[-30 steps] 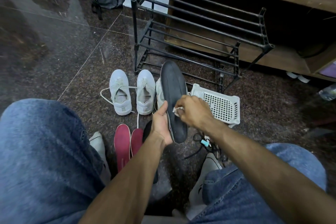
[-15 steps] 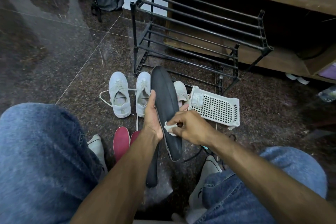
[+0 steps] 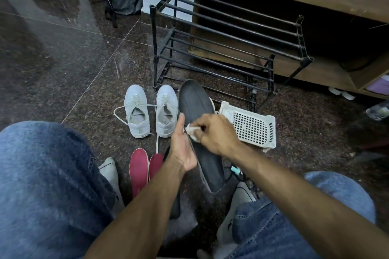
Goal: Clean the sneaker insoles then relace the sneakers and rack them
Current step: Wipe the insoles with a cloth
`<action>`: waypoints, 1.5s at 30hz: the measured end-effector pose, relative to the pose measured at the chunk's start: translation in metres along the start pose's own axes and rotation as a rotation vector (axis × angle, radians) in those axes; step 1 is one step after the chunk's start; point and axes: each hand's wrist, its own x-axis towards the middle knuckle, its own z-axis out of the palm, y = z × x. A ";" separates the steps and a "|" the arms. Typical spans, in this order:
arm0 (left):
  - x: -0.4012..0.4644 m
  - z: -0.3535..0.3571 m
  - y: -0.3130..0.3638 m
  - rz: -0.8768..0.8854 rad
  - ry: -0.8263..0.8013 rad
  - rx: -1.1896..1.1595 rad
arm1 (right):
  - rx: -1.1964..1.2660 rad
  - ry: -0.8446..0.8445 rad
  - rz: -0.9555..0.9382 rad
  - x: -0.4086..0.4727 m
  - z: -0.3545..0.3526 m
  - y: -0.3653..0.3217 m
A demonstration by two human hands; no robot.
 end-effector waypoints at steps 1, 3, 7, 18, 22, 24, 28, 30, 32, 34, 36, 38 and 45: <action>0.003 -0.001 0.003 0.011 -0.003 -0.009 | 0.046 -0.034 -0.010 -0.009 0.004 0.000; 0.006 -0.001 0.007 0.014 -0.050 -0.026 | 0.056 -0.059 -0.036 -0.020 0.009 0.001; 0.008 -0.006 0.005 0.023 -0.028 0.019 | -0.198 -0.055 -0.152 -0.010 0.003 0.004; 0.005 -0.001 0.015 0.030 -0.003 0.085 | 0.059 -0.040 0.037 -0.004 0.005 0.013; 0.006 0.001 0.015 0.046 0.011 0.087 | -0.013 -0.160 -0.127 -0.025 0.009 0.006; 0.005 0.002 0.013 0.079 0.019 0.082 | -0.095 -0.140 -0.182 -0.023 0.005 0.003; 0.000 0.002 -0.003 -0.029 0.037 0.090 | -0.204 0.041 -0.082 0.010 -0.007 0.005; -0.004 0.001 -0.007 -0.122 0.000 0.134 | -0.286 0.100 0.019 0.029 -0.013 0.011; -0.003 -0.004 -0.006 -0.144 -0.033 0.195 | -0.320 0.128 0.107 0.037 -0.020 0.018; 0.000 -0.003 -0.001 -0.123 -0.047 0.199 | -0.256 0.154 0.117 0.033 -0.021 0.022; 0.001 0.004 0.002 -0.067 -0.024 0.151 | -0.181 0.100 0.043 0.020 -0.015 0.020; 0.002 0.007 0.004 -0.003 -0.019 0.114 | -0.094 -0.024 -0.043 -0.002 -0.001 0.012; 0.004 0.004 0.010 0.075 -0.005 0.077 | -0.218 -0.013 -0.049 0.001 0.003 0.014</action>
